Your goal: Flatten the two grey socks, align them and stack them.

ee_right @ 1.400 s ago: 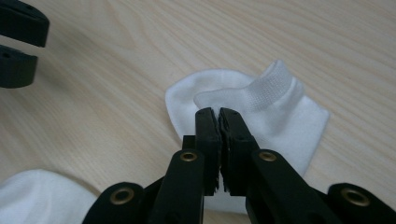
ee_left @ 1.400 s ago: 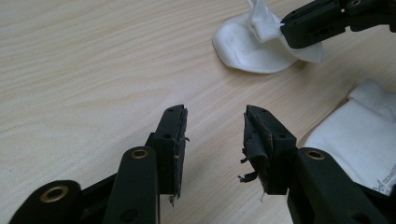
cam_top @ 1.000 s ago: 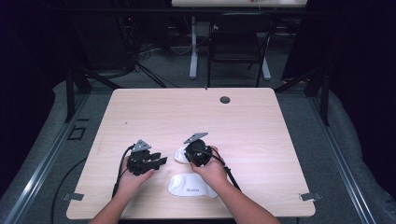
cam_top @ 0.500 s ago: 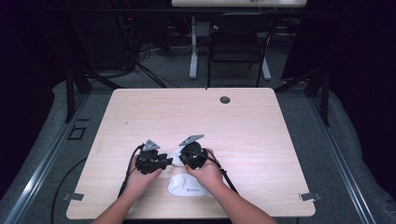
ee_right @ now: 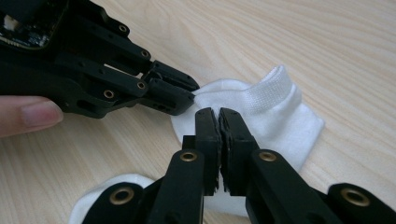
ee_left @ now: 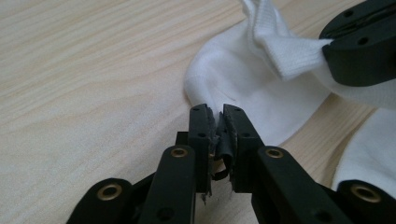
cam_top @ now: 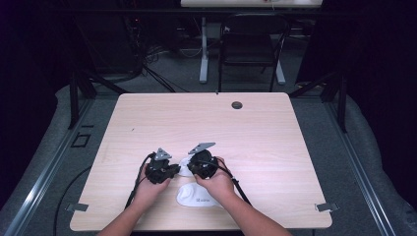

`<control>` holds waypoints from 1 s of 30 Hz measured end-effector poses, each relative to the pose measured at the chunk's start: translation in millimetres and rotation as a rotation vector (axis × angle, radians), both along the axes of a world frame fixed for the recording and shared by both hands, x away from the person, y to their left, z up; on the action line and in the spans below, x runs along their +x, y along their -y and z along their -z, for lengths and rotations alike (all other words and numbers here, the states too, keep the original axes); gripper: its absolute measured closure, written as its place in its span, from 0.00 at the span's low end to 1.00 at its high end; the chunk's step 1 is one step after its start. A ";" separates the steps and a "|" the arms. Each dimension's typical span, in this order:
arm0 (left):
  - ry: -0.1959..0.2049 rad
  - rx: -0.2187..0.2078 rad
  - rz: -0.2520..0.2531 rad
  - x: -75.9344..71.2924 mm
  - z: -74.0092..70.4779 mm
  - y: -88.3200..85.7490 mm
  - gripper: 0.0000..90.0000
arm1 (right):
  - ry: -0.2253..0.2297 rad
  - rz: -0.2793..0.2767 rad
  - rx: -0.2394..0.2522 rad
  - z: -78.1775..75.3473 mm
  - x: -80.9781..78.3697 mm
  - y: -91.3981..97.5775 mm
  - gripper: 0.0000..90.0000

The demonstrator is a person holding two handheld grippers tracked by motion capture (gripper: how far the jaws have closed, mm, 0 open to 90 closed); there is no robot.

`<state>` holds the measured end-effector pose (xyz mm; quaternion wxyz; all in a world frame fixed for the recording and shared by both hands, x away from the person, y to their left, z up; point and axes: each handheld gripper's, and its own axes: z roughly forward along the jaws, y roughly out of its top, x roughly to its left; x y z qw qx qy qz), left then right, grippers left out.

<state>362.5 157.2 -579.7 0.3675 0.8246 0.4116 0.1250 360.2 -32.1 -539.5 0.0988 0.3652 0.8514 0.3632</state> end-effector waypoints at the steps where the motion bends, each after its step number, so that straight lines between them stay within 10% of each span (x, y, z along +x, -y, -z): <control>1: 0.000 0.001 0.000 -0.6 -0.1 0.4 0.93 | 0.002 0.001 0.003 -0.7 -0.3 0.6 0.97; 30: -0.008 -0.012 -0.017 -0.6 0.3 -1.7 0.97 | 0.034 0.107 0.038 -0.5 -5.3 69.6 0.97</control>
